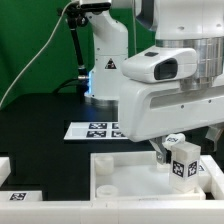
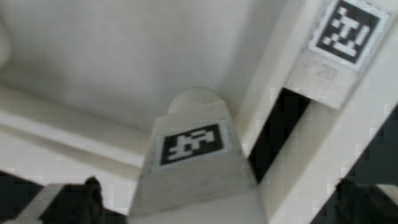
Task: Assemble one leg
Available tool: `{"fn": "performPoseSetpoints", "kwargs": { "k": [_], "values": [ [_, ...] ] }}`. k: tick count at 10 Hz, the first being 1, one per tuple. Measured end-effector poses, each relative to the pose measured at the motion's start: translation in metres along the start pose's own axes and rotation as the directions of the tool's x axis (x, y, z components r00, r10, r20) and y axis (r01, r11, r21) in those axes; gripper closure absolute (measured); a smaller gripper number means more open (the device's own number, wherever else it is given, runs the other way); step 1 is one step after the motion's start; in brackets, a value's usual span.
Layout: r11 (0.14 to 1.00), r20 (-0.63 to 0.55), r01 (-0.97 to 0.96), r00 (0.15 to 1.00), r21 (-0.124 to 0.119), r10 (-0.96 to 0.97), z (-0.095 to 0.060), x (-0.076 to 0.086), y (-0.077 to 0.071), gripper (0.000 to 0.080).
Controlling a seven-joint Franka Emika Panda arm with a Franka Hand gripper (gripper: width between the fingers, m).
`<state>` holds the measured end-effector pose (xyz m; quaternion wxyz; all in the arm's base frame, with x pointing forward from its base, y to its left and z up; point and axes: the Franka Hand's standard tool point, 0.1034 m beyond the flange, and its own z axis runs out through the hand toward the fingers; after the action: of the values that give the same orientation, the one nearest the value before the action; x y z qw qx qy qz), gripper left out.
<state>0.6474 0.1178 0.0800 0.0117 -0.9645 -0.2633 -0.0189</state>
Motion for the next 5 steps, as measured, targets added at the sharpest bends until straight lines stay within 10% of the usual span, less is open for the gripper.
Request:
{"fn": "performPoseSetpoints", "kwargs": {
  "k": [1, 3, 5],
  "values": [
    [1.0, 0.0, 0.0, 1.0, 0.0, 0.0, 0.0001, -0.0001, 0.0, 0.0176],
    [1.0, 0.0, -0.003, 1.0, 0.0, 0.003, 0.0001, -0.0003, 0.0005, 0.0517],
    [1.0, 0.0, -0.007, 1.0, 0.0, 0.007, 0.0001, -0.0003, 0.0005, 0.0516]
  ]
}}
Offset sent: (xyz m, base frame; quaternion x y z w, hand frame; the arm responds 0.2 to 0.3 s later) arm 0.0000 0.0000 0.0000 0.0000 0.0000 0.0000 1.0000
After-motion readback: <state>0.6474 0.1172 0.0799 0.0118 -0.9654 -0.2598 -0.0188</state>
